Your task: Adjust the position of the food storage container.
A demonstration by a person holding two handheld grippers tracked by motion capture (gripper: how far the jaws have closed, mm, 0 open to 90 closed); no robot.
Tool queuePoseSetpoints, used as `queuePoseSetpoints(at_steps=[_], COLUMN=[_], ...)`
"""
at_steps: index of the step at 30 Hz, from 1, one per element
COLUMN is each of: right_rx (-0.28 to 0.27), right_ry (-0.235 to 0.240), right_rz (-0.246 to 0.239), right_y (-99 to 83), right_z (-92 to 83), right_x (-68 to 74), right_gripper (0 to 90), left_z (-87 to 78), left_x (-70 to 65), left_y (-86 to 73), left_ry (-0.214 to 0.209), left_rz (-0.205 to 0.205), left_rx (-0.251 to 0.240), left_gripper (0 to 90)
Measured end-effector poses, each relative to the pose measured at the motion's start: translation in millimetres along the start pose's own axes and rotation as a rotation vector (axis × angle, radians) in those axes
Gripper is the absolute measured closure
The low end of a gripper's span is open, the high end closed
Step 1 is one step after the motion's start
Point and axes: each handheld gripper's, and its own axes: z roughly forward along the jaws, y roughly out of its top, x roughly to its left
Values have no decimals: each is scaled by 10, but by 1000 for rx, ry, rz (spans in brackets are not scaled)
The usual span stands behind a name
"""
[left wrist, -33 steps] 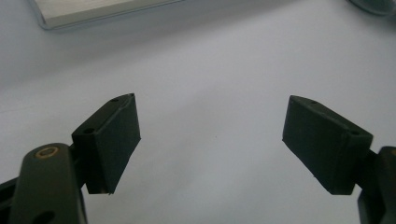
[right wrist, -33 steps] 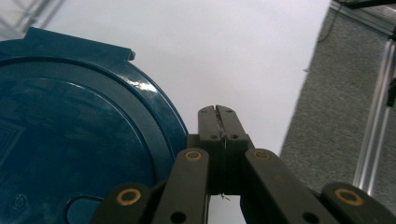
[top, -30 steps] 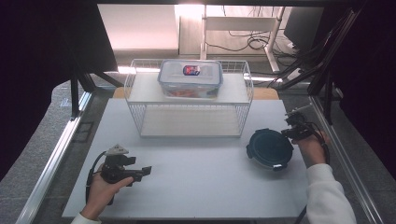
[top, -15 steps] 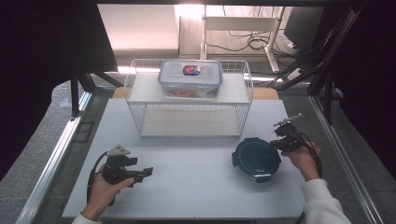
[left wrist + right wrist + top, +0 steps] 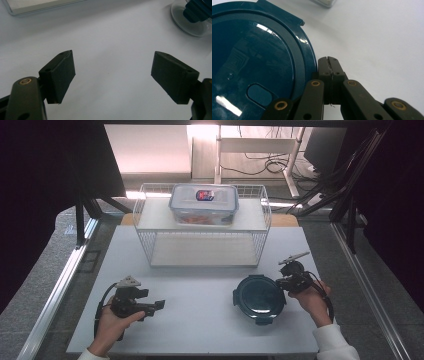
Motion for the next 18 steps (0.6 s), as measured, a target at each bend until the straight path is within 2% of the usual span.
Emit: queuePoseSetpoints(at_steps=[11, 14, 16, 18], right_rx=[-25, -42, -65, -94], right_ry=[35, 26, 31, 34], right_rz=[-14, -12, 4, 43], right_y=[-29, -46, -75, -121], right_z=[3, 3, -16, -67], right_x=[182, 197, 185, 140], right_gripper=[893, 892, 891, 891], left_z=[24, 26, 21, 19], left_x=[-7, -2, -3, -6], left_y=[-8, -12, -14, -15], left_ry=[0, -1, -1, -1], left_rz=[1, -1, -2, -1], left_rx=[9, 8, 8, 6], left_gripper=[185, 185, 185, 185])
